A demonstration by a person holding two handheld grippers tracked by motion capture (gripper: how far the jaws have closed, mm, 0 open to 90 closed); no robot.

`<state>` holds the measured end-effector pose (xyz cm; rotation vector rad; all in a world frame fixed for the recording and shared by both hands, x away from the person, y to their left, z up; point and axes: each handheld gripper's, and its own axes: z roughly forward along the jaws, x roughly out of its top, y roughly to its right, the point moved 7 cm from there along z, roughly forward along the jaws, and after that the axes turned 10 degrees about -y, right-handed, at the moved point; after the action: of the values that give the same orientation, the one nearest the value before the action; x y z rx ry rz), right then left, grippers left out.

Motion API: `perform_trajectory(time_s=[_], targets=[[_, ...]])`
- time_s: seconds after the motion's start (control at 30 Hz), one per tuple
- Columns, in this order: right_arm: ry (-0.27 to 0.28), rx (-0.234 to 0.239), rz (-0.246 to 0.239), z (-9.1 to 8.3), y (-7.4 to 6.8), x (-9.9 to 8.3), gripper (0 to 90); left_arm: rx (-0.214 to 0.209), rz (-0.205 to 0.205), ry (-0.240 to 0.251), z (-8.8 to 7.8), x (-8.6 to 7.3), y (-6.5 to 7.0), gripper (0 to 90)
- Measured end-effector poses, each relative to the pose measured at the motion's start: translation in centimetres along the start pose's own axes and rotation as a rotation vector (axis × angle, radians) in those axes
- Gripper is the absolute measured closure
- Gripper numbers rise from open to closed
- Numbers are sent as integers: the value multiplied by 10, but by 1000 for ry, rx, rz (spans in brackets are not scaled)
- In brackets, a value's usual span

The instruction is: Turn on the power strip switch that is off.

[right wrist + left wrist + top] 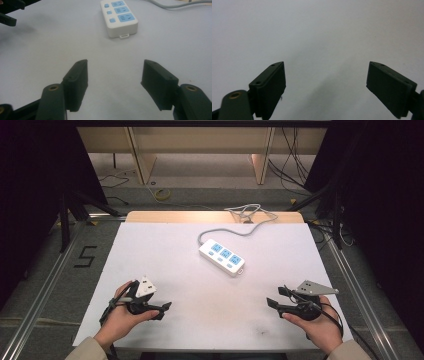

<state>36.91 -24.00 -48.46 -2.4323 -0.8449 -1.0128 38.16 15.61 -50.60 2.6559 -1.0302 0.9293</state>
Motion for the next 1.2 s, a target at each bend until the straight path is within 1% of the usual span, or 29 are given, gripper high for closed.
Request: perform_trajectory(time_s=[0.17, 0.23, 0.27, 0.3, 0.33, 0.37, 0.4, 0.47, 0.57, 0.6, 0.8, 0.87, 0.97, 1.2], targets=[[-1, -5, -18, -1, -2, 2, 515, 1, -1, 1, -1, -1, 0, 155], [-8, -6, -28, -2, -4, 3, 613, 1, -3, 3, -1, -1, 0, 155], [-11, -7, -33, -3, -5, 3, 691, 1, -5, 3, 0, -1, 0, 155], [-8, -18, -37, -4, -5, 4, 746, 2, -4, -1, 0, -1, 0, 155], [-8, -25, -41, -5, -5, 4, 787, 3, -4, -2, 0, -1, -1, 155], [-8, -25, -41, -5, -5, 4, 787, 2, -8, 2, 0, 0, 0, 155], [-7, -34, -49, -6, -5, 6, 854, 3, -4, -1, 0, 0, 0, 155], [-8, -49, -50, -5, -3, 8, 895, 3, -9, 2, 0, 0, 0, 155], [-16, -55, -46, -4, -2, 9, 900, 2, -9, 1, 0, 0, 0, 155], [-30, -54, -49, -2, -1, 9, 900, 1, -8, 0, 0, 0, 0, 156], [-42, -50, -43, 0, -2, 12, 900, 1, -6, 2, 0, 0, 0, 156], [-50, -47, -40, 4, -2, 15, 900, 2, -7, 2, 0, 0, 1, 156], [-51, -47, -44, 6, -2, 17, 900, 0, -10, 2, 0, 1, 1, 156], [-52, -47, -38, 11, -1, 24, 900, -1, -8, 3, 0, 1, 0, 156]])
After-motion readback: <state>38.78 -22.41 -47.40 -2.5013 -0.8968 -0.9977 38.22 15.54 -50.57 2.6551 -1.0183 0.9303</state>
